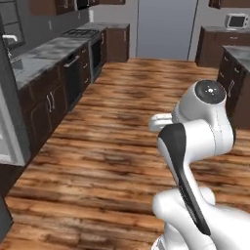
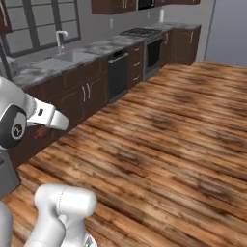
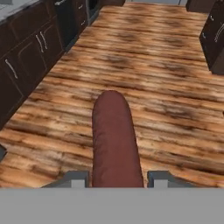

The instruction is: Move the hot dog bun to the plate on the dining table and place the condiment next to that plate. Then navigate to the fridge and take the sausage and place it on the plate as well.

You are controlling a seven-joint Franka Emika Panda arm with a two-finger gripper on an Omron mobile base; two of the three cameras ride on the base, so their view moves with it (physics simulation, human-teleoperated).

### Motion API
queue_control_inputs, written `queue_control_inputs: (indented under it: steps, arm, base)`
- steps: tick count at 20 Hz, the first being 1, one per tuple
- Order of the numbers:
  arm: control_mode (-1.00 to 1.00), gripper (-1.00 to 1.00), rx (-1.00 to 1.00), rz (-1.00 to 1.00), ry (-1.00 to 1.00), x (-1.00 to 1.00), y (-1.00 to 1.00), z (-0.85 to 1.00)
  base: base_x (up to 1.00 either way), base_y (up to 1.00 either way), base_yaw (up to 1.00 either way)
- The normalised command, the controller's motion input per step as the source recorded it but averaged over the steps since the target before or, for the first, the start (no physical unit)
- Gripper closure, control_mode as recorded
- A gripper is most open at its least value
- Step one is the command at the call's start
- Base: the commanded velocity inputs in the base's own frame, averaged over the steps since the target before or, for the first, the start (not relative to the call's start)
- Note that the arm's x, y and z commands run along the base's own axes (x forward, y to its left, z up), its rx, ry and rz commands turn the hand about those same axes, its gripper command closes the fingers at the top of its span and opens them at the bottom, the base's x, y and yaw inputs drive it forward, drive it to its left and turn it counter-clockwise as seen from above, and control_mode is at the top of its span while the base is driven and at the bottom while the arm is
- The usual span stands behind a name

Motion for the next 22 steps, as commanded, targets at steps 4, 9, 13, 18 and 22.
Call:
queue_control_inputs:
  steps: [4, 9, 13, 18, 22]
  arm:
    - [1.0, 1.0, 0.0, 0.0, 0.0, 0.0, 0.0, 0.0]
    - [1.0, 1.0, 0.0, 0.0, 0.0, 0.0, 0.0, 0.0]
    - [1.0, 1.0, 0.0, 0.0, 0.0, 0.0, 0.0, 0.0]
    - [1.0, 1.0, 0.0, 0.0, 0.0, 0.0, 0.0, 0.0]
    - [1.0, 1.0, 0.0, 0.0, 0.0, 0.0, 0.0, 0.0]
  base:
    - [-0.81, -0.8, -0.48]
    - [-0.41, -1.0, -0.28]
    - [-0.01, -1.0, -0.07]
    - [0.01, -1.0, 0.0]
    - [0.2, -1.0, 0.0]
